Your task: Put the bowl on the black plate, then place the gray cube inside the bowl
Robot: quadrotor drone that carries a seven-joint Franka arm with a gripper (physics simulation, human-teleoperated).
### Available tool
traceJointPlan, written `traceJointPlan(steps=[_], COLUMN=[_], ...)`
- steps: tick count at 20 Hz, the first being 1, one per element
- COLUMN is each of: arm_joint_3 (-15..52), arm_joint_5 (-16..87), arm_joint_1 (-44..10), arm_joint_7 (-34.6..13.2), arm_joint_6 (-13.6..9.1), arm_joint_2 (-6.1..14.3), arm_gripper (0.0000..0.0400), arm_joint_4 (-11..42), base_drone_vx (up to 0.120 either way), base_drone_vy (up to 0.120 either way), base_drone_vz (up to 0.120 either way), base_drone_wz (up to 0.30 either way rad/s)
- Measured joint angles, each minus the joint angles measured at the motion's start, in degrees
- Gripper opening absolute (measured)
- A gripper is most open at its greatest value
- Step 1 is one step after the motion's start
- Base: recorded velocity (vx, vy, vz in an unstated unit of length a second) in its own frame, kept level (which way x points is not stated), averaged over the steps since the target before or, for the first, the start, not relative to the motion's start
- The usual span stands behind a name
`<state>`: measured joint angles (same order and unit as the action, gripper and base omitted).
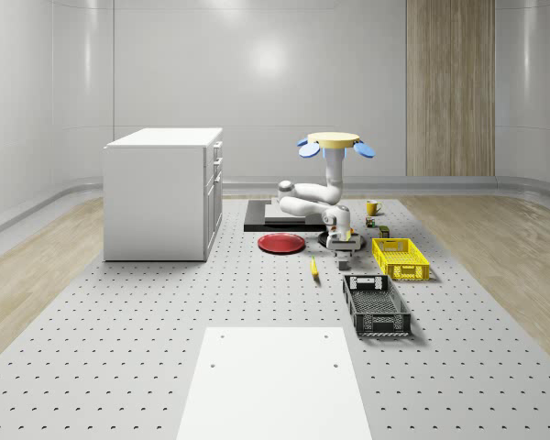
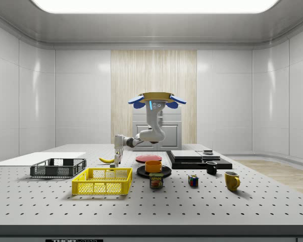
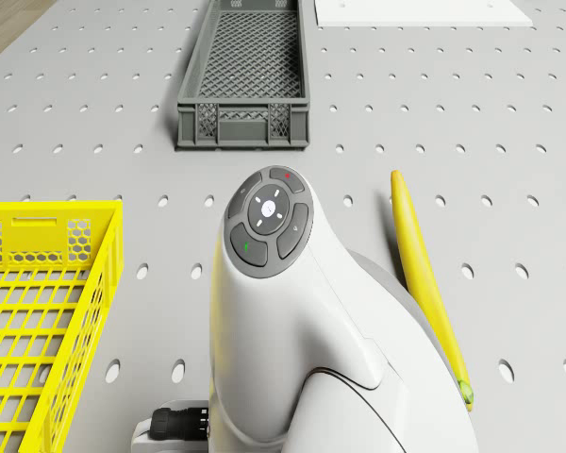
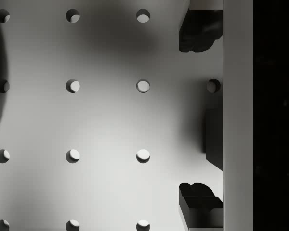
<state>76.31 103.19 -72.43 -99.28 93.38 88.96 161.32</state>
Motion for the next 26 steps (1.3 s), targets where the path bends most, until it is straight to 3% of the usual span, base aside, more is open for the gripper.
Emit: traceJointPlan(steps=[8,22,26], arm_joint_3=[0.0,-4.0,-4.4], arm_joint_5=[0.0,3.7,4.1], arm_joint_1=[0.0,-0.7,-0.7], arm_joint_7=[0.0,-0.1,0.0], arm_joint_6=[0.1,1.6,1.7], arm_joint_2=[0.1,0.1,0.0], arm_gripper=[0.0400,0.0400,0.0315], arm_joint_4=[0.0,-1.0,-1.1], base_drone_vx=[0.120,0.003,0.000], base_drone_vy=[-0.015,0.000,0.000], base_drone_vz=[0.000,0.000,0.000], base_drone_wz=[0.000,0.000,0.000])
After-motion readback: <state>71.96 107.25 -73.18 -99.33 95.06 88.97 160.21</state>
